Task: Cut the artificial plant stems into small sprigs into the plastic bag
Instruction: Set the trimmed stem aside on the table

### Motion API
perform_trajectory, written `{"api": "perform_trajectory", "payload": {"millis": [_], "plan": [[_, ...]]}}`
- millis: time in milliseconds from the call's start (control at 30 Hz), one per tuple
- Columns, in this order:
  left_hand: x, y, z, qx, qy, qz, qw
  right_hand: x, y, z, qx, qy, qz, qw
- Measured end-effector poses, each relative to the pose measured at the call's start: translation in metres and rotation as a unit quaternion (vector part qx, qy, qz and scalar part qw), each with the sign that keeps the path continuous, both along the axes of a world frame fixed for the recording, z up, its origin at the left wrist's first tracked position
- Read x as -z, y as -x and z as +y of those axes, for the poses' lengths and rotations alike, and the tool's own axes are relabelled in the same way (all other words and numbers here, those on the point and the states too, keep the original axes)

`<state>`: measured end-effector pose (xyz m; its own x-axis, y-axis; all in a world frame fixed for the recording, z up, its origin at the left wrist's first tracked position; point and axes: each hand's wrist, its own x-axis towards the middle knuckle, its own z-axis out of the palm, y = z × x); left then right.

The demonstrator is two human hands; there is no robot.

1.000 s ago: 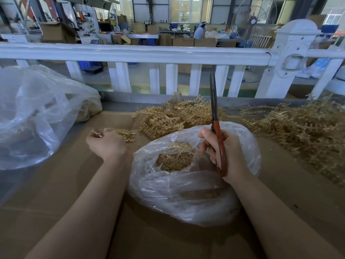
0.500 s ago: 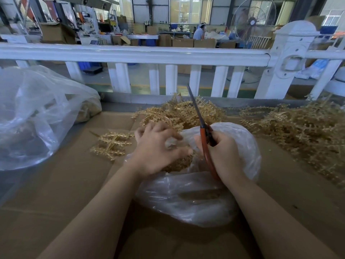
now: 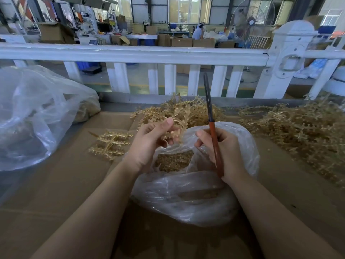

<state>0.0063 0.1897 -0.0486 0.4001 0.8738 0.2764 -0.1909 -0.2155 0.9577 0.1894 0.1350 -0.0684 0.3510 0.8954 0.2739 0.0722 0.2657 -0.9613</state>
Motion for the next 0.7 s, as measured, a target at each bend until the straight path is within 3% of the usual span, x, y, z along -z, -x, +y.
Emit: {"api": "perform_trajectory", "payload": {"millis": [200,467,600,700], "plan": [[-0.0006,-0.0012,-0.0019,0.054,0.084,0.05,0.994,-0.0094,0.003,-0.0061,-0.084,-0.011,0.031,0.996],[0.001,-0.0028,-0.0036,0.088,0.051,0.134,0.986,-0.0081,0.0057,-0.0039,-0.068,0.008,-0.001,0.998],[0.0025,-0.0018,-0.0018,0.113,0.058,0.123,0.984,-0.0091,0.0046,-0.0057,-0.077,0.019,0.017,0.997],[0.0033,0.0004,0.001,0.183,0.096,0.077,0.975,-0.0101,0.005,-0.0064,-0.088,0.023,0.042,0.995]]}}
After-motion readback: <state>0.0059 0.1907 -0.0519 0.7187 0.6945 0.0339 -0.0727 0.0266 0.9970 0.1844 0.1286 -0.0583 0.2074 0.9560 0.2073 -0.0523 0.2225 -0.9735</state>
